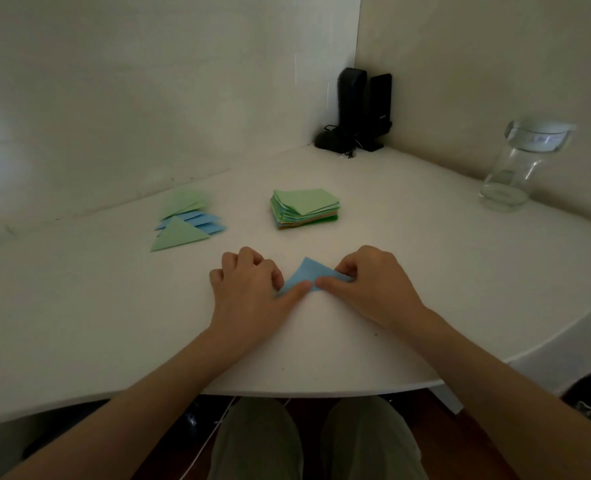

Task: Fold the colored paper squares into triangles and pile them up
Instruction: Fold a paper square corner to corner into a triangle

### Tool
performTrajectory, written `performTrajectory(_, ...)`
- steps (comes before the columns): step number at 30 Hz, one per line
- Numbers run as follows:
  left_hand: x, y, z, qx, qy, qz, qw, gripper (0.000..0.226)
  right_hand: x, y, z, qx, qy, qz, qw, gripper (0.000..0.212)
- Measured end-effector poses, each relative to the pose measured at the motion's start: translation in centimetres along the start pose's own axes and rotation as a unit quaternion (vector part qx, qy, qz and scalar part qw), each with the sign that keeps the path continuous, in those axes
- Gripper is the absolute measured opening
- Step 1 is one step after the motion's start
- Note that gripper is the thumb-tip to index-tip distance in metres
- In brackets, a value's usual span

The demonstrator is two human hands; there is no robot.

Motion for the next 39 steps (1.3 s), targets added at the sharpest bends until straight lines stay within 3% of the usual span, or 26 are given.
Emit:
performTrajectory(9,1.4,0.8,-0.8,0.076,-0.082,-0.023,0.993,0.018,-1.4,0.9,-1.3,0.039,0.063,0.005,0.997,0.022)
performTrajectory(14,0.1,-0.1,-0.9,0.024,-0.128,0.112,0.985,0.01,-1.3,0.1,-1.3,0.004,0.06,-0.011,0.998,0.03)
performTrajectory(19,-0.3,-0.3,-0.9,0.007,-0.171,0.14,0.975,0.019,-0.5,0.4,-0.6,0.05,0.033,0.035,0.998,0.046)
performTrajectory(26,-0.4,-0.6,-0.6,0.043,-0.195,0.128,0.972,0.029,0.1,0.0,-0.2,0.098,0.016,0.016,0.995,0.024)
performTrajectory(30,-0.8,-0.5,-1.6,0.03,-0.228,0.121,0.966,0.006,0.7,0.0,-0.3,0.069,0.077,-0.006,0.995,0.021)
performTrajectory(34,1.1,0.5,-2.1,0.04,-0.283,0.057,0.957,0.026,1.7,0.8,-0.9,0.022,0.089,-0.008,0.996,0.028)
performTrajectory(39,6.1,2.8,-3.6,0.036,-0.319,-0.016,0.947,0.03,1.7,3.1,-1.3,-0.012,0.113,0.014,0.993,0.028)
Point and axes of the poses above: each hand's wrist, its own y-axis towards the middle knuckle, its own z-axis out of the palm, x = y × z, the point moved 6 cm from there along y, towards the middle knuckle, and after that the axes turned 9 degrees about x, right-handed, at the moved point
